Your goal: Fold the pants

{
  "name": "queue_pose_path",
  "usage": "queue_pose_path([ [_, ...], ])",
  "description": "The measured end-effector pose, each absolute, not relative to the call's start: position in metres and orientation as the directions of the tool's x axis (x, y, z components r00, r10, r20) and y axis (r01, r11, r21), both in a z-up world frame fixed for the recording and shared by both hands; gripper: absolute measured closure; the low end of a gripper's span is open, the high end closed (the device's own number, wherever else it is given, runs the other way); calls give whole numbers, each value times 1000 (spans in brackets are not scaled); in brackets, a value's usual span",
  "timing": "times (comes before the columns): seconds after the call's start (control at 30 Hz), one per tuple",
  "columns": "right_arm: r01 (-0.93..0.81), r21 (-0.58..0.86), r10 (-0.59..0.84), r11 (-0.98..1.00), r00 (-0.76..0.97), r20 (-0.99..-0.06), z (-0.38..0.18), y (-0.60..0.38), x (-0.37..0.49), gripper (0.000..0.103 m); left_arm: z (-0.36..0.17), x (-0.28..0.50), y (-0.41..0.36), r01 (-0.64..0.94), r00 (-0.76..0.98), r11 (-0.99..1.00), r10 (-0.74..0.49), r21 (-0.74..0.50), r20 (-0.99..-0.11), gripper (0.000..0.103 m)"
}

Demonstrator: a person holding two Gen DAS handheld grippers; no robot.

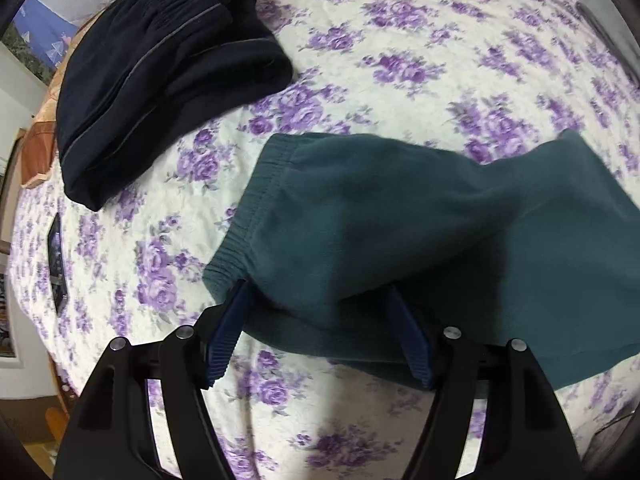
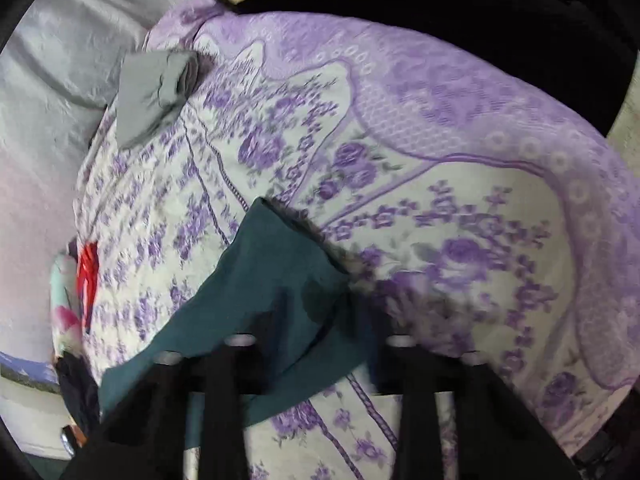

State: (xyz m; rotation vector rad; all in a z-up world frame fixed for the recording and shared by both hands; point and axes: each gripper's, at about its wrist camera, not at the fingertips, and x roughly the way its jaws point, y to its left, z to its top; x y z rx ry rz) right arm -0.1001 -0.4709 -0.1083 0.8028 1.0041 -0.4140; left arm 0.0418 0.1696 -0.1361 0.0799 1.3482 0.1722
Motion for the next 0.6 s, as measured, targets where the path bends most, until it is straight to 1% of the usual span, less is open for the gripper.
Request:
queue_pose_path([
  [0.03, 647, 383, 30, 660, 486, -873, -109, -471, -98, 95, -136, 40, 171, -85, 213, 988, 146, 131, -966, 35],
  [0.07, 650, 367, 16, 666, 479, -877, -109, -471, -101, 97, -137, 39, 173, -95, 209, 989, 131, 113, -969, 34],
  [0.13, 667, 347, -20, 660, 478, -878, -106, -473, -96, 97, -142, 37, 172, -111, 191, 987, 135, 115, -972, 32],
  [0.23, 666, 300, -81, 683, 477, -875, -84, -471, -99, 98, -153, 33, 176, -120, 175, 986, 132, 112, -976, 31],
  [0.33, 638, 274, -94, 719, 480, -872, -65, -468, -109, 97, -156, 31, 179, -128, 183, 987, 123, 101, -975, 30],
  [0.4, 630, 291, -44, 719, 460, -887, -73, -469, -111, 94, -159, 32, 180, -133, 175, 986, 122, 100, -977, 30],
  [0.47, 647, 291, -41, 705, 447, -894, -84, -473, -113, 87, -162, 35, 181, -141, 170, 985, 126, 103, -977, 30],
  [0.57, 661, 329, -23, 674, 464, -885, -89, -476, -115, 86, -164, 43, 179, -129, 161, 984, 142, 122, -977, 30],
  [0.6, 651, 323, -26, 687, 466, -884, -88, -474, -113, 86, -164, 45, 177, -123, 159, 985, 144, 125, -977, 30],
])
